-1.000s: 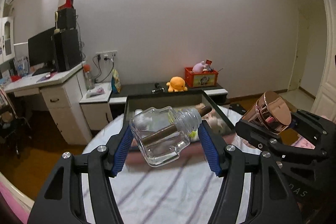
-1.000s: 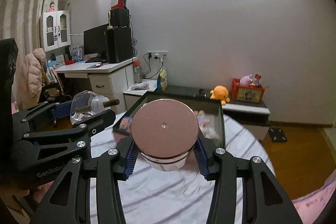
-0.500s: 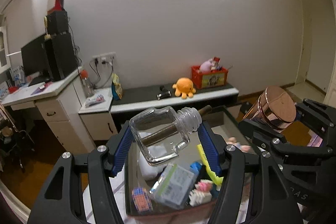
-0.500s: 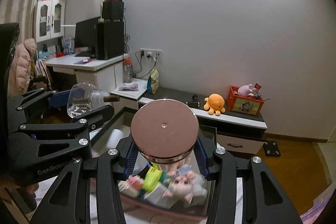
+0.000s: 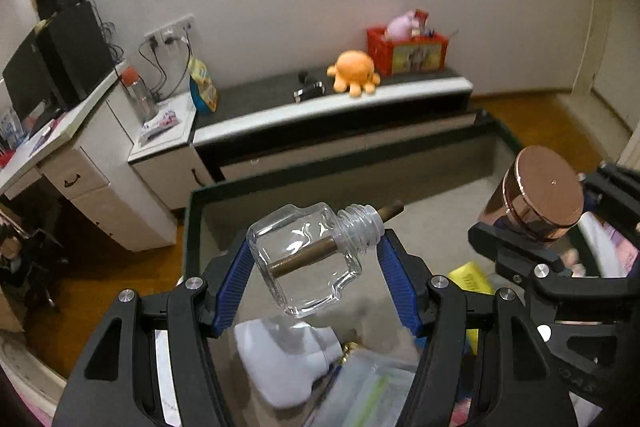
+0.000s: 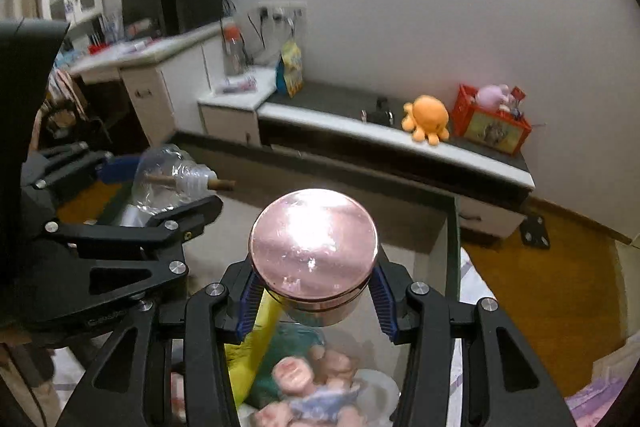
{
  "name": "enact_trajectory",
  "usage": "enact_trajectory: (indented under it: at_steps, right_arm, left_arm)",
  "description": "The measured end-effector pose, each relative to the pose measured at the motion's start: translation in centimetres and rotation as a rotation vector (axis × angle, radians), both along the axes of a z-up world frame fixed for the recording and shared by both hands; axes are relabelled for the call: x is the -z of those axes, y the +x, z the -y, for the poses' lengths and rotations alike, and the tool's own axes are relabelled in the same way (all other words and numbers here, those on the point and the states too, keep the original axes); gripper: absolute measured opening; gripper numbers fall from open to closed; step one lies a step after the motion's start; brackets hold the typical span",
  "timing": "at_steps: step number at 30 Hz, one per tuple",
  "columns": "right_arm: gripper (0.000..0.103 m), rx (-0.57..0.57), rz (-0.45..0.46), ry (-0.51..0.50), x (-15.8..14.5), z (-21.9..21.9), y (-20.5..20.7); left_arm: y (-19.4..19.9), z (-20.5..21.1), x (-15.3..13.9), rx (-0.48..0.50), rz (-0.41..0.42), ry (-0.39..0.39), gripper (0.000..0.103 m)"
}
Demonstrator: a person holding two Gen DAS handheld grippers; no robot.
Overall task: Organize rigid objects
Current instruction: 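Carry perfume bottle and jar into the pink tray and open both tools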
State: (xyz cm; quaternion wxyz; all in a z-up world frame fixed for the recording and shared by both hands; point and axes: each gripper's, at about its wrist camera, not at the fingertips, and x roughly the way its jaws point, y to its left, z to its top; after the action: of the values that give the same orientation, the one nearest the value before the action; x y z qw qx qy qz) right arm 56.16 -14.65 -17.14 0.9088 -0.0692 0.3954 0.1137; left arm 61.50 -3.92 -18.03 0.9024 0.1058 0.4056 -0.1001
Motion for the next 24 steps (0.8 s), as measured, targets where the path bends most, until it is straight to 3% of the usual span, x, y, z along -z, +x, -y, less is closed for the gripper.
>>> enact_trajectory:
  at_steps: [2, 10, 14, 15, 19, 21, 24]
  right_arm:
    - [0.049, 0.005, -0.026, -0.003, 0.7, 0.1, 0.5]
    - [0.049, 0.01, -0.109, 0.003, 1.3, 0.3, 1.5]
    - [0.051, 0.019, -0.104, 0.021, 1.1, 0.5, 1.5]
    - [0.053, 0.022, -0.102, 0.039, 1.1, 0.6, 1.3]
    - [0.082, 0.056, -0.021, 0.019, -0.3, 1.2, -0.1]
    - [0.082, 0.047, 0.017, 0.051, -1.5, 1.3, -1.4]
    - [0.082, 0.027, 0.078, 0.075, -3.6, 0.9, -4.0]
  left_arm:
    - [0.5, 0.1, 0.8, -0.006, -0.038, 0.006, 0.064]
    - [1.4, 1.0, 1.2, -0.028, -0.061, 0.086, 0.065]
    - [1.1, 0.5, 0.6, -0.061, -0.027, 0.085, 0.074]
    - [0.9, 0.2, 0.5, -0.068, -0.025, 0.072, 0.078]
    - [-0.5, -1.1, -0.9, -0.108, -0.006, 0.023, 0.09]
    - [-1.8, -1.7, -2.2, -0.126, 0.035, 0.005, 0.1]
    - [-4.8, -2.0, -4.6, -0.13, 0.117, -0.011, 0.101]
